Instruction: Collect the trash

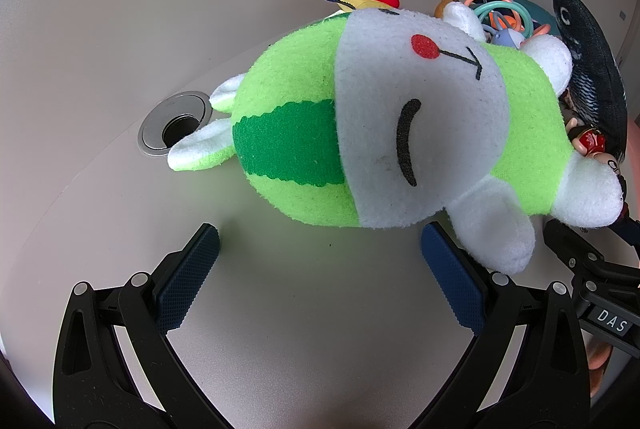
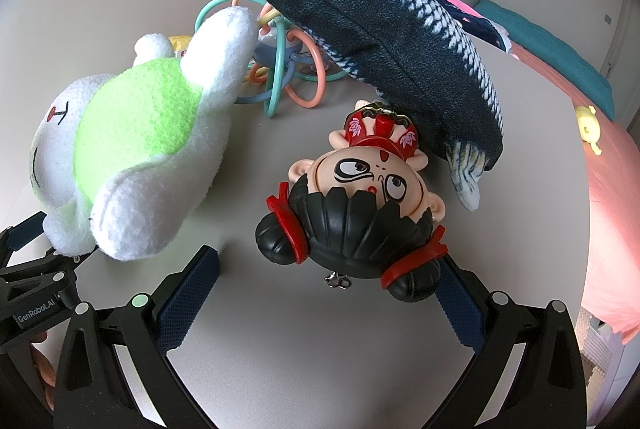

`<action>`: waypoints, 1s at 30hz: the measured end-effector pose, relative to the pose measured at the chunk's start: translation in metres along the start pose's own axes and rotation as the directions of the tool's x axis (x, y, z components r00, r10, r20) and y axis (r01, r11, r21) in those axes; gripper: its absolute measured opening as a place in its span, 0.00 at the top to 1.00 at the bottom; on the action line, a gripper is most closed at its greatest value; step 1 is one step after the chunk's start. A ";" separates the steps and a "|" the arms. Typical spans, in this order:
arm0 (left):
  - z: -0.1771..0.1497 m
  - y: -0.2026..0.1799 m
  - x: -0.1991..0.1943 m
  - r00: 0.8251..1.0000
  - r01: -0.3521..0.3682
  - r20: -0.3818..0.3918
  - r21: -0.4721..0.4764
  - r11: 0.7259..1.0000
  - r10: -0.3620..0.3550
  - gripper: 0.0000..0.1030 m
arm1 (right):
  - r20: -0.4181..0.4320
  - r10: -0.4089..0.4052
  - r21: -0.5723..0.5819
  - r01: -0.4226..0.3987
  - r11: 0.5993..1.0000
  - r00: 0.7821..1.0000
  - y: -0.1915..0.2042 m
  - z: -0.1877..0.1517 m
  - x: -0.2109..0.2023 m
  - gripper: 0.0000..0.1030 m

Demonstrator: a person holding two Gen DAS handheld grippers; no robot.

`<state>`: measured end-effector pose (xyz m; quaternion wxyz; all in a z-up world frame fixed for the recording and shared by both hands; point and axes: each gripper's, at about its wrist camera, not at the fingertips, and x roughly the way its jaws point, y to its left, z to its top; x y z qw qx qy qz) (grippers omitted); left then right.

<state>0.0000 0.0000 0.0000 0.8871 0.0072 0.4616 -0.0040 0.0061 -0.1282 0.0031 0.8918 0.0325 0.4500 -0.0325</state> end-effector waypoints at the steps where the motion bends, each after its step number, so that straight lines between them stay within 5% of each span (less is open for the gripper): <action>1: 0.000 0.000 0.000 1.000 0.000 0.000 0.000 1.000 0.000 0.05 | 0.000 0.000 0.000 0.000 1.000 1.000 0.000 0.000 0.000 0.02; 21: -0.012 0.001 -0.011 1.000 -0.007 -0.002 -0.023 1.000 0.007 0.06 | -0.006 0.065 -0.061 -0.065 0.996 0.998 0.004 0.000 0.000 0.02; 30: -0.020 0.002 -0.082 0.994 0.055 0.093 0.021 0.998 -0.057 0.06 | 0.055 0.201 -0.158 -0.191 0.969 0.978 -0.030 0.001 -0.069 0.02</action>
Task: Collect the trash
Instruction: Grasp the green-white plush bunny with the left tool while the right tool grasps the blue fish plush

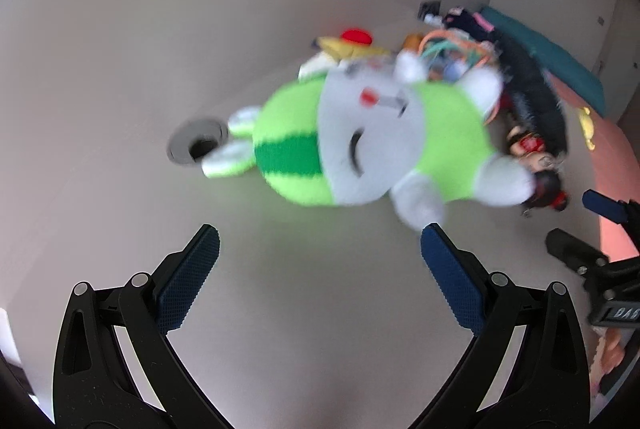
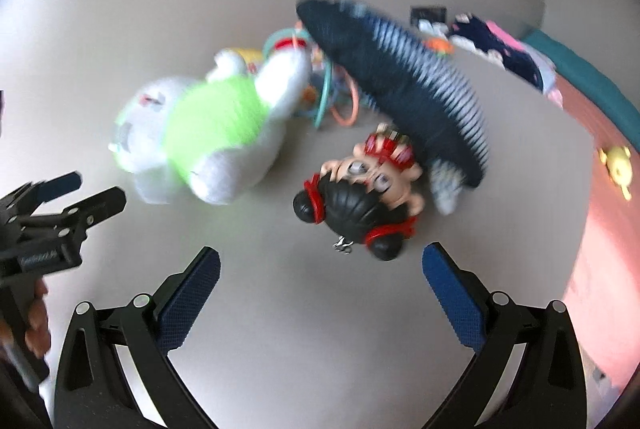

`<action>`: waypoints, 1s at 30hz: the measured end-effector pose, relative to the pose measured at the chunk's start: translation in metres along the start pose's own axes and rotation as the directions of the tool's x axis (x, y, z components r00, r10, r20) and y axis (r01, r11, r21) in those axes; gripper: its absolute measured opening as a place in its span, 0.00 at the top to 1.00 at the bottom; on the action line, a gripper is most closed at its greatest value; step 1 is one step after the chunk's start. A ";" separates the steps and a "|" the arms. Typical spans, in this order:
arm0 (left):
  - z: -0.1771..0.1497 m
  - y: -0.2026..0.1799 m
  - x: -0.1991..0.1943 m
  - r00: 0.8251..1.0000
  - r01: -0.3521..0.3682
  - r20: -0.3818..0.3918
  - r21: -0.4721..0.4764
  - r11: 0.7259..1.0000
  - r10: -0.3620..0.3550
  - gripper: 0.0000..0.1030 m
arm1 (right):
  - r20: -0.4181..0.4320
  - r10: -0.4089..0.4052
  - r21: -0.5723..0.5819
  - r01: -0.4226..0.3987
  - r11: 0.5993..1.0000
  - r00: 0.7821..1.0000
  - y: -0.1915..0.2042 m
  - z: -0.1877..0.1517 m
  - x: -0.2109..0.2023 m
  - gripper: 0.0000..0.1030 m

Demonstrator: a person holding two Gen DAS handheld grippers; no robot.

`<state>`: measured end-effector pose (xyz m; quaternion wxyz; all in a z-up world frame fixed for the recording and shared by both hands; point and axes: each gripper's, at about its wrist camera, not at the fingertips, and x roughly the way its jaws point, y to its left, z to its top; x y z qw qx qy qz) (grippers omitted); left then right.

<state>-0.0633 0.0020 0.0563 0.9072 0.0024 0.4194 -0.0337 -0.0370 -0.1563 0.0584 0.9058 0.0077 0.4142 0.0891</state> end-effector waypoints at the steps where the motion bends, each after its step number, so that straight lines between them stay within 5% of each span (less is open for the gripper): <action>1: 0.005 -0.001 -0.004 1.000 -0.007 0.001 -0.012 1.000 0.007 0.06 | 0.012 0.006 -0.002 -0.006 1.000 1.000 -0.004 0.004 -0.008 0.02; 5: 0.022 -0.007 -0.005 0.996 -0.079 -0.051 -0.089 0.993 0.074 0.06 | 0.046 -0.030 -0.039 0.032 0.999 0.998 -0.017 0.025 -0.022 0.04; 12: 0.032 -0.015 0.008 0.988 -0.059 -0.157 -0.337 0.940 0.006 0.06 | 0.039 -0.068 -0.121 0.072 0.990 0.997 -0.033 0.067 0.006 0.18; 17: 0.042 -0.016 0.020 0.981 -0.122 -0.194 -0.511 0.851 0.024 0.06 | 0.043 -0.124 -0.177 0.129 0.976 0.991 -0.034 0.086 0.033 0.28; 22: 0.048 -0.008 0.039 0.978 -0.164 -0.204 -0.678 0.717 0.030 0.06 | 0.052 -0.152 -0.226 0.159 0.961 0.987 -0.031 0.095 0.052 0.32; 25: 0.051 -0.002 0.056 0.976 -0.167 -0.217 -0.741 0.650 0.002 0.06 | 0.037 -0.138 -0.224 0.142 0.964 0.990 -0.031 0.098 0.060 0.48; 30: 0.057 0.002 0.074 0.979 -0.142 -0.201 -0.784 0.605 -0.030 0.06 | 0.027 -0.099 -0.190 0.102 0.977 0.995 -0.037 0.101 0.063 0.71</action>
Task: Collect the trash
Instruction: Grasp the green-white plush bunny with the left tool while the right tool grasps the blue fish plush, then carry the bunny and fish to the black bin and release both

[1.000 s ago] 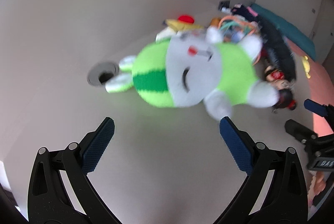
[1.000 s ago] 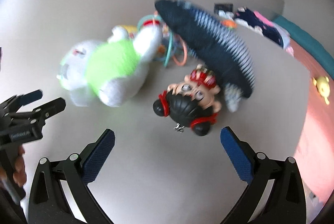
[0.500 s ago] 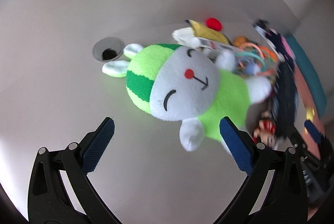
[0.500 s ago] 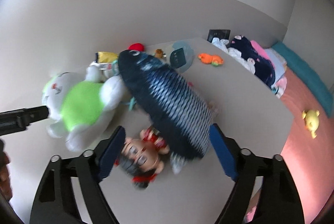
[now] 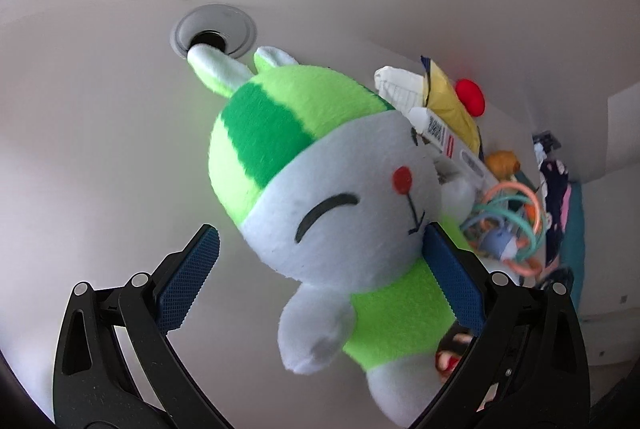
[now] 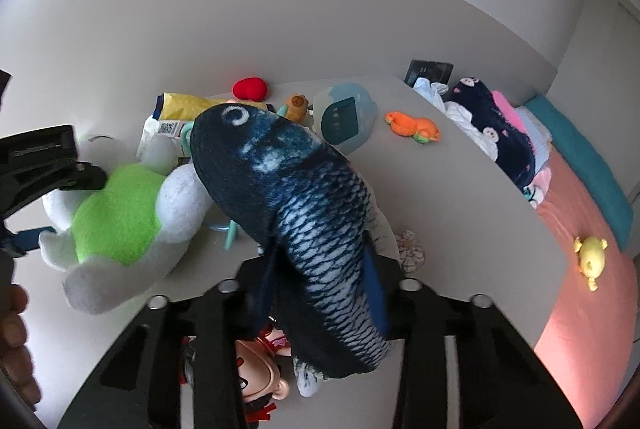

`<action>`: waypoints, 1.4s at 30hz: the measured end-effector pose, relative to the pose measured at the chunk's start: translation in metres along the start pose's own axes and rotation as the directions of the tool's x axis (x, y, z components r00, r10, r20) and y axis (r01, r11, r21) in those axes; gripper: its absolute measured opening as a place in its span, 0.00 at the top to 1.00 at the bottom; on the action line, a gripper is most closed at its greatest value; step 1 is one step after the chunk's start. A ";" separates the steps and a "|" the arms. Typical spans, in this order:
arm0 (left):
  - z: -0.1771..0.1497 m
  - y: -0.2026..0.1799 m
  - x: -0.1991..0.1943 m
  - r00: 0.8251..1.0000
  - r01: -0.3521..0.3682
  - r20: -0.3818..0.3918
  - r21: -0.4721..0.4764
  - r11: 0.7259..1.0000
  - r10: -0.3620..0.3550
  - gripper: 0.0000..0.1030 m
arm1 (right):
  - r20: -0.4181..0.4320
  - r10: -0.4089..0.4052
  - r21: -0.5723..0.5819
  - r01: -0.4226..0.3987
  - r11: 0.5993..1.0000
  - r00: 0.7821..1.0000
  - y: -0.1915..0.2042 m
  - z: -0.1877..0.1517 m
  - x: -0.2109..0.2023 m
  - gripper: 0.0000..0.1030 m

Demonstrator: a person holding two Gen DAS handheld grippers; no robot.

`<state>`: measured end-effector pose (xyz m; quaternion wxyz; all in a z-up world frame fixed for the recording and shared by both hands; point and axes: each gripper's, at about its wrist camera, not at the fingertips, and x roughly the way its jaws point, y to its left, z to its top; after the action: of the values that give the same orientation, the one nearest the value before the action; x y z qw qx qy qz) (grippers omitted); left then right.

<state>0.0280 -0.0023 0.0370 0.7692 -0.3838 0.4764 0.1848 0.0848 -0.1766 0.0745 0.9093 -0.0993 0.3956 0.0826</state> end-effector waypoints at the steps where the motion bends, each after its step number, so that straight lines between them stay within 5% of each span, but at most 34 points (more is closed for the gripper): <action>1: 0.003 0.001 0.003 0.999 0.033 -0.004 -0.013 0.999 -0.033 0.06 | 0.001 0.004 0.007 -0.004 1.000 1.000 -0.002 0.000 0.000 0.72; 2: 0.006 0.002 0.008 0.998 0.067 -0.016 -0.030 0.997 -0.068 0.06 | 0.004 0.015 0.020 -0.015 1.000 1.000 -0.004 0.000 -0.001 0.73; 6: 0.015 0.004 0.016 0.980 0.195 -0.041 -0.009 0.981 -0.196 0.49 | 0.022 0.026 0.055 -0.027 0.998 0.999 -0.013 0.003 -0.006 0.75; 9: 0.018 0.002 0.005 0.973 0.231 -0.024 0.048 0.972 -0.230 0.56 | 0.046 0.038 0.084 -0.041 0.996 0.998 -0.022 0.005 -0.017 0.75; 18: -0.009 -0.003 -0.059 0.971 0.178 0.105 0.280 0.943 -0.214 0.56 | 0.117 0.051 0.188 -0.073 0.979 0.992 -0.052 -0.002 -0.069 0.75; 28: -0.043 -0.017 -0.131 0.922 0.144 0.275 0.411 0.900 -0.273 0.56 | 0.189 0.012 0.274 -0.065 0.959 0.982 -0.097 -0.042 -0.140 0.75; 31: -0.047 -0.022 -0.143 0.911 0.177 0.271 0.428 0.886 -0.312 0.56 | 0.219 0.007 0.298 -0.074 0.952 0.976 -0.111 -0.050 -0.162 0.75; 42: -0.126 -0.093 -0.150 0.895 0.257 0.120 0.649 0.716 -0.430 0.56 | 0.249 -0.113 0.360 0.016 0.933 0.962 -0.128 -0.063 -0.206 0.75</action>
<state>-0.0582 -0.1463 0.1753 0.9283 -0.1654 0.3233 -0.0797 -0.0692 -0.3310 0.1989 0.9592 0.0653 0.2751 -0.0078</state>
